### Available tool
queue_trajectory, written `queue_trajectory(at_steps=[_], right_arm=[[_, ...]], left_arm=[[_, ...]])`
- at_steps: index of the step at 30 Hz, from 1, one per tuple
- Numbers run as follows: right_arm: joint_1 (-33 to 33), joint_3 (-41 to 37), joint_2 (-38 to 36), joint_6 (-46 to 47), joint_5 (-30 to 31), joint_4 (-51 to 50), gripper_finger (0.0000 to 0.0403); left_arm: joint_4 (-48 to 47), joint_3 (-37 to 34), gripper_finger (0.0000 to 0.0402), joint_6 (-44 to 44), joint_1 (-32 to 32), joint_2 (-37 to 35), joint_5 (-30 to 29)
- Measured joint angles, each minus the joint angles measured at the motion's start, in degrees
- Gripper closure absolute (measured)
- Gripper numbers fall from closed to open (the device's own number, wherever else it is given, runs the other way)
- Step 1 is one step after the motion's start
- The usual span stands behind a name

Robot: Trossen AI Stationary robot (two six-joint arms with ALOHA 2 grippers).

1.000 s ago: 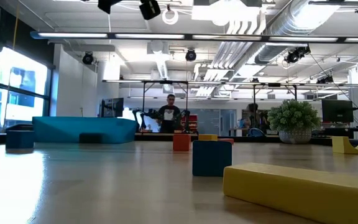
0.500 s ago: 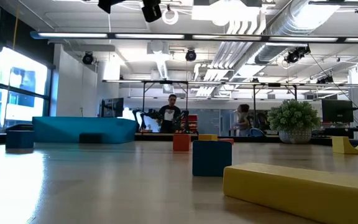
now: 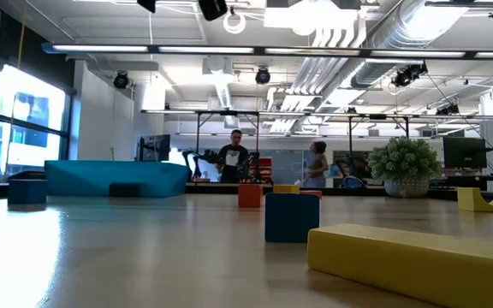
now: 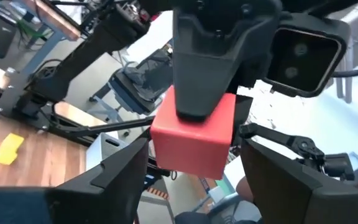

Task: Sort & place blocks by color
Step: Put the top orange block into the green bin

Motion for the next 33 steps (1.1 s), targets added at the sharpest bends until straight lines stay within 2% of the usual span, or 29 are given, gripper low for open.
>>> queue_trajectory(at_steps=[10, 21, 27, 33], right_arm=[[0.0, 0.0, 0.0, -0.4, -1.5, -0.3, 0.03], [-0.2, 0.0, 0.0, -0.4, -1.7, 0.5, 0.03], [-0.2, 0.1, 0.0, -1.1, -1.7, 0.4, 0.0299], [-0.3, 0.1, 0.1, -0.1, -1.2, -1.2, 0.0224]], left_arm=[[4.7, 0.0, 0.0169, -2.5, 0.1, 0.0, -0.9], [4.5, 0.0, 0.0237, -1.5, -0.1, 0.0, -0.2], [4.3, 0.0, 0.0293, 0.3, -0.1, 0.0, 0.0], [1.7, 0.0, 0.0293, 2.5, -0.1, 0.0, -0.1]])
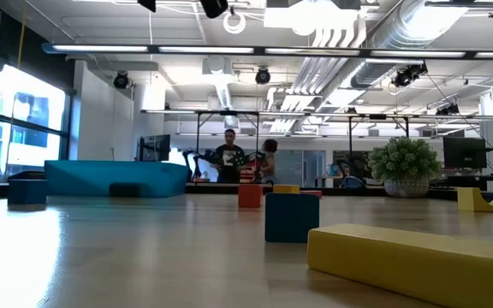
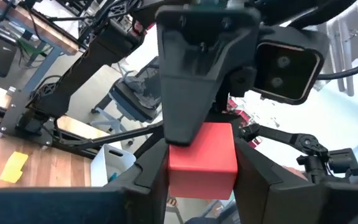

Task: Sort & place blocks by color
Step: Put the top orange block into the green bin

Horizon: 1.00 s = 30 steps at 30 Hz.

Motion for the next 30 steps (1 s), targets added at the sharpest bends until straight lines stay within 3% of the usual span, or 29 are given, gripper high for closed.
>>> queue_trajectory(at_steps=[4, 12, 22, 30], right_arm=[[0.0, 0.0, 0.0, 2.3, 0.1, -2.7, 0.0197], [0.0, 0.0, 0.0, 12.0, 0.1, -11.2, 0.0192], [0.1, 0.0, 0.0, 28.6, -0.7, -22.6, 0.019], [0.7, -2.6, 0.0, 42.3, -2.0, -31.3, 0.019]], left_arm=[[-3.3, 0.0, 0.0293, 0.7, 0.0, 0.0, 0.1], [-15.1, 0.0, 0.0293, 7.0, -0.5, -1.7, -3.5], [-41.7, 0.0, 0.0293, 23.5, -4.5, -6.5, -17.8], [-60.7, 0.0, 0.0293, 29.1, -11.9, -12.0, -33.9]])
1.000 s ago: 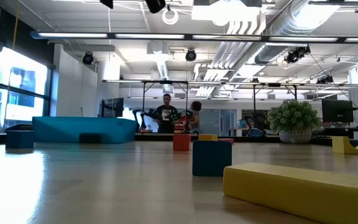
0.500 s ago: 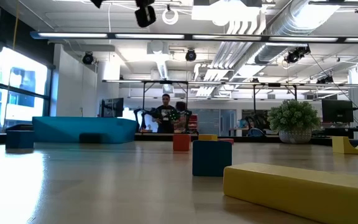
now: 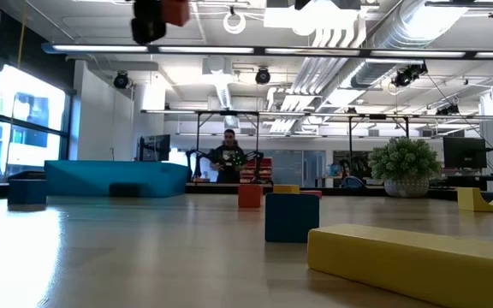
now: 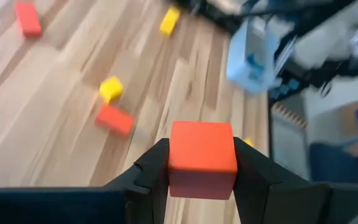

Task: Sort & place blocks by color
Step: Put the top orange block into the green bin

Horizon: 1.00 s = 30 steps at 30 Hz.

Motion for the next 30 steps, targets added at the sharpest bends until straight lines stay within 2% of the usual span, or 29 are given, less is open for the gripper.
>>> queue_trajectory(at_steps=[11, 17, 24, 30], right_arm=[[3.9, -12.2, 0.0, 9.3, -1.2, 0.1, 0.019], [5.8, -21.4, 0.0, 11.3, -1.5, 0.1, 0.019], [8.9, -31.6, -0.5, 8.6, -1.7, 0.1, 0.019], [10.2, -42.3, -6.1, 7.9, -1.6, 0.6, 0.019]], left_arm=[[-17.6, 0.0, 0.029, 0.4, -9.9, -3.7, -12.9], [-19.0, -4.2, 0.0288, -3.2, -15.0, -4.7, -14.1], [-18.8, -11.1, 0.0289, -14.4, -21.7, -6.4, -14.5], [-18.8, -15.0, 0.0288, -28.8, -29.6, -7.9, -16.9]])
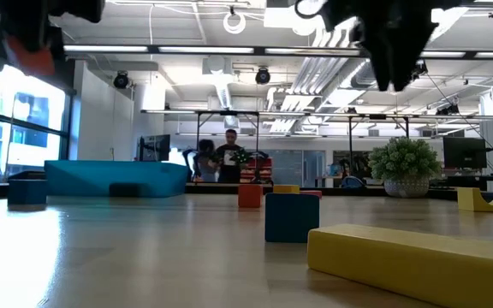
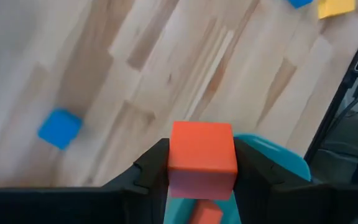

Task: Sort & place blocks by color
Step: Put the top orange block into the green bin

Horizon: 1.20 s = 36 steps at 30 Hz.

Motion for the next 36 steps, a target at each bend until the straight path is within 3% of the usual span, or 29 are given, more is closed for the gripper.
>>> queue_trajectory(at_steps=[10, 18, 29, 36], right_arm=[[0.2, -18.7, -18.3, 6.5, -2.6, 9.9, 0.019], [-1.4, -27.9, -29.2, 5.3, -4.2, 11.6, 0.019], [-7.3, -35.8, -31.6, -4.2, -12.8, 17.1, 0.019], [-8.9, -38.2, -31.5, -9.5, -16.3, 19.7, 0.019]], left_arm=[[0.1, -2.6, 0.0287, -18.8, -12.4, 0.0, -1.3], [0.2, -2.5, 0.0287, -29.9, -19.7, 2.0, -2.5], [0.4, -2.5, 0.0285, -38.0, -24.6, 8.9, -3.0], [0.4, -2.5, 0.0253, -40.4, -26.2, 9.5, -3.0]])
